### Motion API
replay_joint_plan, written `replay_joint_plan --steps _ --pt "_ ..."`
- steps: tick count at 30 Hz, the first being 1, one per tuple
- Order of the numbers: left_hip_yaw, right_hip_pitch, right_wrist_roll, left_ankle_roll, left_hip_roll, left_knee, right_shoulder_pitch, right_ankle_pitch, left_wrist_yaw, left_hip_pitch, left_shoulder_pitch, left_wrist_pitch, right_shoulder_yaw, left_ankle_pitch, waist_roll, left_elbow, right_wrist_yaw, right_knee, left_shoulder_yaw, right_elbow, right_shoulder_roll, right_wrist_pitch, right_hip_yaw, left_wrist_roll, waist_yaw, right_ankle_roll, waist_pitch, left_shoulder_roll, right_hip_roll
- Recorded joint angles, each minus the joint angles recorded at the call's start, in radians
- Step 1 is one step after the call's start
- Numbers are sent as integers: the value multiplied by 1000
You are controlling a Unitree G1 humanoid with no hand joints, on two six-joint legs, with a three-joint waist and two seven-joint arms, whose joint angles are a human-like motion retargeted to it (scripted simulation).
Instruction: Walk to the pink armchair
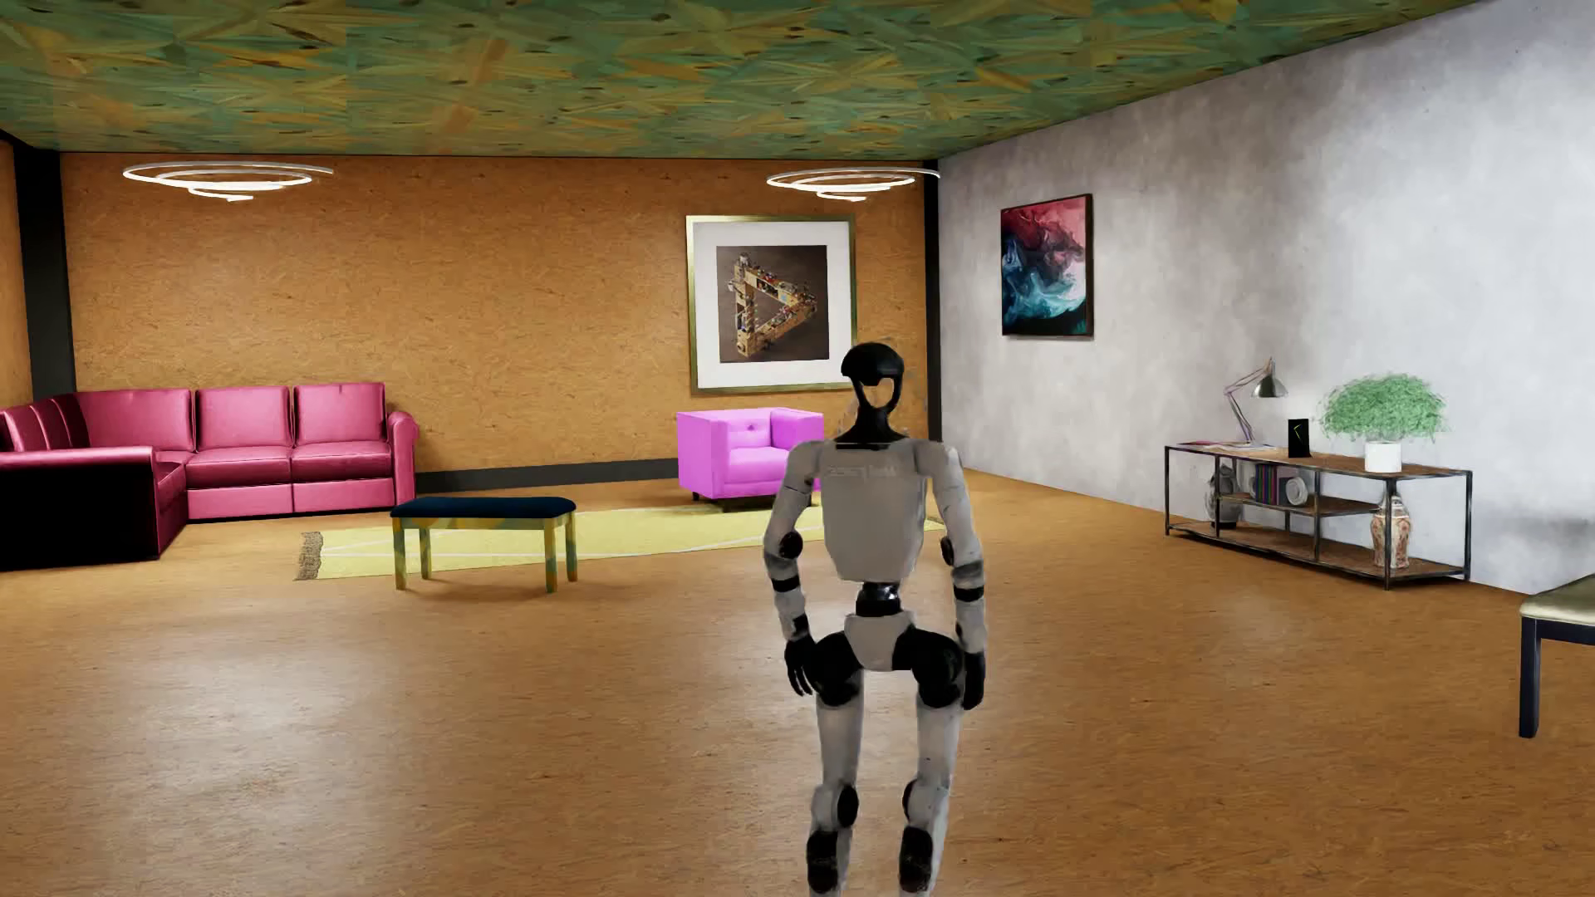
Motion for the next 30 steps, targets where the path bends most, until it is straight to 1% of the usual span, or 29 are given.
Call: replay_joint_plan --steps 1,2,3,4,5,6,7,9,10,11,12,13,15,16,17,18,19,20,21,22,23,24,25,26,27,28,29,30 --pt "0 -14 0 0 -4 -1 -5 34 0 1 0 0 4 -6 -6 5 0 10 13 3 2 0 0 0 -2 0 -1 1 2" --pt "0 -18 0 0 -2 -29 -3 46 0 -7 4 0 7 34 -10 7 0 19 10 -3 2 0 0 0 -7 0 -1 4 3" --pt "0 -8 0 0 -11 244 4 53 0 -2 9 0 13 -95 -13 3 0 23 -1 -21 -4 0 0 0 -7 0 5 6 3" --pt "0 -20 0 0 -20 255 4 57 0 -19 16 0 19 -227 -18 10 0 35 6 -24 -4 0 0 0 20 0 -3 9 8" --pt "0 -21 0 0 -18 311 9 53 0 -69 24 0 16 -246 -16 -1 0 46 20 -41 -7 0 0 0 37 0 -1 11 16" --pt "0 18 0 0 -5 430 10 45 0 -132 28 0 1 -257 -3 -12 0 47 36 -73 -19 0 0 0 32 0 32 12 29" --pt "0 40 0 0 7 559 -1 31 0 -191 32 0 6 -267 5 -16 0 60 46 -93 -31 0 0 0 53 0 57 8 39" --pt "0 94 0 0 16 754 -11 -39 0 -322 48 0 -24 -273 11 -41 0 51 67 -155 -40 0 0 0 113 0 85 4 36" --pt "0 122 0 0 4 764 -39 -82 0 -388 54 0 -11 -262 -4 -35 0 32 48 -156 -36 0 0 0 135 0 92 8 20" --pt "0 141 0 0 6 726 -50 -112 0 -428 73 0 -46 -257 -29 -35 0 19 65 -145 -7 0 0 0 201 0 84 19 -10" --pt "0 181 0 0 20 688 -43 -155 0 -491 88 0 -62 -223 -22 -27 0 -6 65 -211 -31 0 0 0 213 0 84 16 -9" --pt "0 232 0 0 25 631 -77 -213 0 -530 92 0 -24 -173 -31 -6 0 -29 35 -205 -30 0 0 0 222 0 92 27 -18" --pt "0 303 0 0 47 520 -100 -296 0 -605 97 0 -20 -91 -29 33 0 -37 37 -227 -40 0 0 0 241 0 109 20 -26" --pt "0 333 0 0 50 472 -121 -316 0 -640 96 0 -13 -76 -25 53 0 -42 21 -209 -42 0 0 0 254 0 104 17 -25" --pt "0 370 0 0 59 432 -129 -323 0 -650 102 0 -13 -85 -24 63 0 -42 23 -204 -41 0 0 0 267 0 107 16 -33" --pt "0 401 0 0 61 432 -141 -319 0 -674 94 0 22 -98 -28 77 0 -45 -12 -220 -39 0 0 0 281 0 105 21 -42" --pt "0 430 0 0 62 476 -133 -297 0 -688 110 0 -18 -115 -28 86 0 -41 12 -175 -38 0 0 0 296 0 99 16 -56" --pt "0 443 0 0 62 539 -121 -238 0 -691 113 0 -7 -118 -37 100 0 -20 26 -157 -28 0 0 0 320 0 92 19 -75" --pt "0 425 0 0 57 598 -96 -139 0 -706 108 0 24 -130 -50 110 0 35 23 -131 -24 0 0 0 334 0 82 20 -80" --pt "0 411 0 0 28 655 -86 11 0 -676 103 0 43 -162 -71 132 0 129 5 -78 -15 0 0 0 329 0 84 20 -112" --pt "0 354 0 0 11 683 -63 188 0 -636 95 0 58 -204 -63 140 0 278 -1 -40 -11 0 0 0 309 0 82 19 -116" --pt "0 255 0 0 -10 675 -51 311 0 -579 87 0 65 -238 -48 130 0 482 7 9 -10 0 0 0 277 0 82 9 -116" --pt "0 146 0 0 -27 668 -32 336 0 -510 81 0 81 -271 -47 96 0 703 8 5 -21 0 0 0 254 0 99 13 -121" --pt "0 43 0 0 -51 635 -8 304 0 -430 69 0 61 -297 -33 64 0 853 13 13 -21 0 0 0 200 0 110 7 -120" --pt "0 -66 0 0 -49 590 21 285 0 -345 59 0 32 -310 -16 30 0 913 10 10 -15 0 0 0 139 0 108 7 -104" --pt "0 -171 0 0 -49 521 28 277 0 -257 36 0 53 -309 6 -6 0 872 23 15 -22 0 0 0 97 0 120 10 -91" --pt "0 -248 0 0 -49 451 31 318 0 -160 36 0 67 -290 15 -47 0 746 47 33 -23 0 0 0 30 0 128 13 -78" --pt "0 -320 0 0 -42 389 55 392 0 -69 36 0 51 -296 27 -88 0 573 71 22 -29 0 0 0 -6 0 125 19 -69"
